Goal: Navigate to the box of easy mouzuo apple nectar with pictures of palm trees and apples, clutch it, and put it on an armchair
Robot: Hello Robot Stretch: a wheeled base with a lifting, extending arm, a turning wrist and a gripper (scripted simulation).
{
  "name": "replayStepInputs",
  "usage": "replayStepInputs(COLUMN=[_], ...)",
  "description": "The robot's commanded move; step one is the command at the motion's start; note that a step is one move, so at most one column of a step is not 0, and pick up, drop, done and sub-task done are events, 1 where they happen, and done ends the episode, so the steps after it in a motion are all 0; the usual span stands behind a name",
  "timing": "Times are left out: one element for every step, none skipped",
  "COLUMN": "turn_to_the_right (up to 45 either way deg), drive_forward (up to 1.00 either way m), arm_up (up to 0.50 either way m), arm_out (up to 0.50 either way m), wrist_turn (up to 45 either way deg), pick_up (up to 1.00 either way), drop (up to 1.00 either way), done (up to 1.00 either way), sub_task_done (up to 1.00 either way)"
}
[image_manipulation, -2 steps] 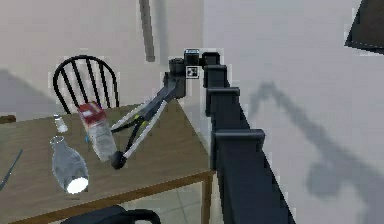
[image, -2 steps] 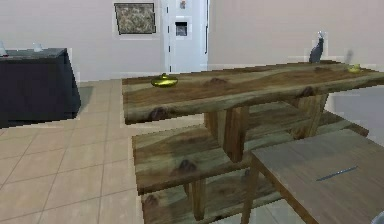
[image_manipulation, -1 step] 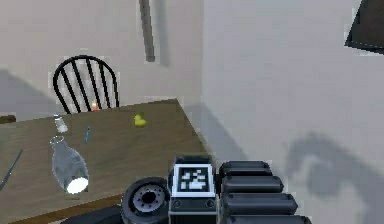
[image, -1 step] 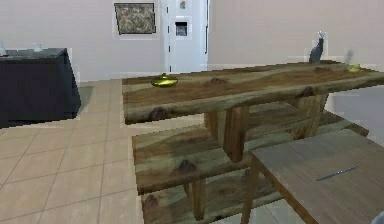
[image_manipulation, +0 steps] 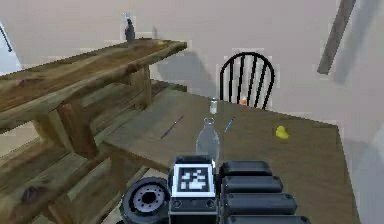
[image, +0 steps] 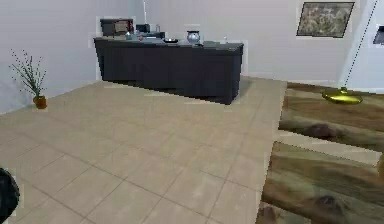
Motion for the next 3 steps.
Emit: replayStepInputs(turn_to_the_right=[-45.0,-24.0,0.0], drive_forward=[0.0,0.0,0.35], arm_up=[0.0,0.0,0.0], arm_out=[0.0,0.0,0.0], wrist_turn=[0.0,0.0,0.0], pick_up=[0.0,0.0,0.0], drop=[0.0,0.0,0.0], done=[0.0,0.0,0.0], sub_task_done=[0.0,0.0,0.0])
